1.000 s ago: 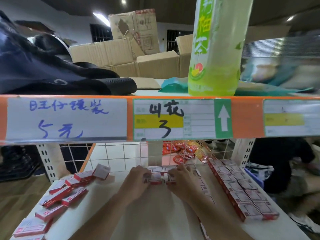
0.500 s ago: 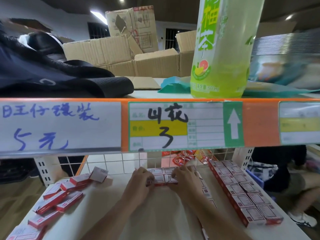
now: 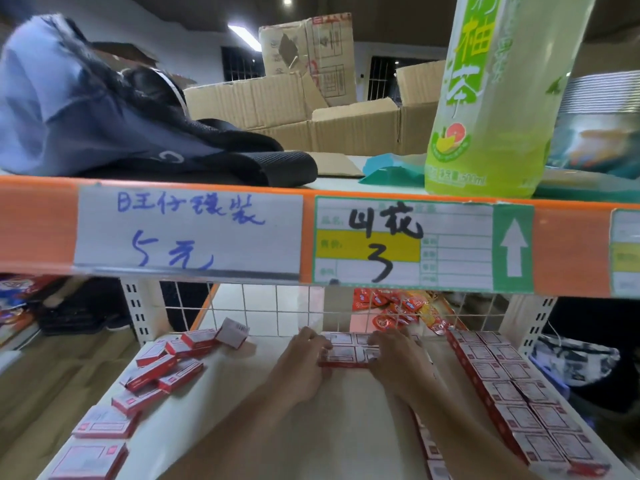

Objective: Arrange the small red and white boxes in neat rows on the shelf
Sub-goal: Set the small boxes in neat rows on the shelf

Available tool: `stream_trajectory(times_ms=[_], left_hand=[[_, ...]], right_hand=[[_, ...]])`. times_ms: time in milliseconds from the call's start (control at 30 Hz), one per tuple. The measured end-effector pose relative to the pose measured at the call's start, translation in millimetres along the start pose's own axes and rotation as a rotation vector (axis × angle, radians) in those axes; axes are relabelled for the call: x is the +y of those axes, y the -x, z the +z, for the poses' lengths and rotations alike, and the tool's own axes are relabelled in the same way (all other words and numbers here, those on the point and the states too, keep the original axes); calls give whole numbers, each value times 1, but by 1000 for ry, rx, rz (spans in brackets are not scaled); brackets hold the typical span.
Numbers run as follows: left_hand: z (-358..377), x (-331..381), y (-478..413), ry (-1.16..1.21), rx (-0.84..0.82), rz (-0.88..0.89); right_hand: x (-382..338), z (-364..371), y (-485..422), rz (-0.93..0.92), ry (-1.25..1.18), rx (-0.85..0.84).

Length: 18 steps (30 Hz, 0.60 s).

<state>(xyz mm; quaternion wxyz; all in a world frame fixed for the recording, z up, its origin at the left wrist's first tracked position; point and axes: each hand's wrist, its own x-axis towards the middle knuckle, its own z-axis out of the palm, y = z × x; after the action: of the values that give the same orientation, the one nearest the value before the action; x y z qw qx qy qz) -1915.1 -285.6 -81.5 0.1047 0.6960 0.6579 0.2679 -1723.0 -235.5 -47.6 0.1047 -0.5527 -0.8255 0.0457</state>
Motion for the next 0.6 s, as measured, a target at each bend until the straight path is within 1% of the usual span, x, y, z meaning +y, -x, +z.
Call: stream_trajectory(times_ms=[67,133,233,333,367,500,600], left_hand=[[-14,-7,10,-52,8,-57],[-30,-16,23,-146,9,-132],[-49,-32,47,-194,34,-218],[-68,-48,71,-203,27,-200],[-74,-53,79,-173,36,-213],[-104,-60,110,-188,211,-333],[-129,-62,135,-94,320,-394]], right_hand=[[-10,-3,-3,-27,-18,20],[-27,1,-6,-94,-30,22],[-58,10,-6,-204,-71,12],[-90,18,-5,-311,-113,-50],[-100,21,-4,-344,-116,-63],[-143,31,-3,-463,-149,-85],[-174,42,-2,-533,-223,-85]])
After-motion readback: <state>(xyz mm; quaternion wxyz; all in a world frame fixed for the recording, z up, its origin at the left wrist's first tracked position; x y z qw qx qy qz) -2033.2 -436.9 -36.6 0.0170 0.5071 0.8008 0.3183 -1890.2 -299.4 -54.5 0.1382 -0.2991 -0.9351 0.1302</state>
